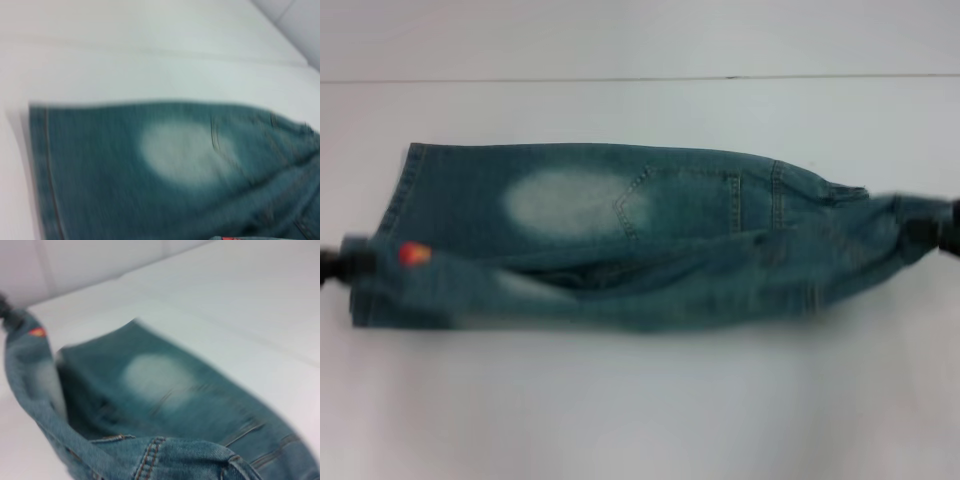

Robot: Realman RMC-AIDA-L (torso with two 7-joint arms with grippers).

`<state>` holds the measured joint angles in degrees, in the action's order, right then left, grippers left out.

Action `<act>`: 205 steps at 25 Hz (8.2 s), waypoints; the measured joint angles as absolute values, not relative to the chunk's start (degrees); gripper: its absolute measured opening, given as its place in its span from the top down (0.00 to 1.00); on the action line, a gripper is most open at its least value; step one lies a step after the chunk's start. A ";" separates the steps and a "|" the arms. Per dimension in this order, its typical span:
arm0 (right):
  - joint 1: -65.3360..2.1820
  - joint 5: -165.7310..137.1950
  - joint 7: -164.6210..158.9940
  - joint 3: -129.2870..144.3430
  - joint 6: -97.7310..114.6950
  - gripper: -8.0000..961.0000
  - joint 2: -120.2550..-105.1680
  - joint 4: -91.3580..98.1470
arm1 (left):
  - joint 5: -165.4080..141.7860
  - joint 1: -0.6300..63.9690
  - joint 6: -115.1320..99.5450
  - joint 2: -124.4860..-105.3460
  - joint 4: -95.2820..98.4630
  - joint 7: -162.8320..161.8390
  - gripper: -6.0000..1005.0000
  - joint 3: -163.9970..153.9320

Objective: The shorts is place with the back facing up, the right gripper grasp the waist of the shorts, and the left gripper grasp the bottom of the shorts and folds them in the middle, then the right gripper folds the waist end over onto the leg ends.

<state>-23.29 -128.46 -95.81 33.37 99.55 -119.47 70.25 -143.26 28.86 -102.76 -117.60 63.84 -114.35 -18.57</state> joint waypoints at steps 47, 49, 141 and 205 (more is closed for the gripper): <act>-35.43 -127.09 -101.18 39.03 63.87 0.70 -117.86 46.24 | -139.61 33.22 -54.86 -122.07 56.10 -116.84 0.76 -41.77; -35.46 -127.09 -101.24 39.13 63.70 0.64 -117.85 46.40 | -139.63 32.77 -54.93 -122.06 56.85 -117.10 0.68 -41.82; -27.08 -113.72 -66.64 37.29 59.92 0.14 -119.51 29.85 | -115.30 25.59 -100.64 -123.84 53.35 -94.21 0.10 -45.00; -12.93 -105.81 -93.09 52.42 92.88 0.84 -119.99 85.32 | -85.70 41.87 -58.51 -124.63 0.77 -43.07 0.94 -44.91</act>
<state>-12.93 -105.81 -93.09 52.42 92.88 -119.99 85.32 -85.70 41.87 -58.51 -124.63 0.77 -43.07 -44.91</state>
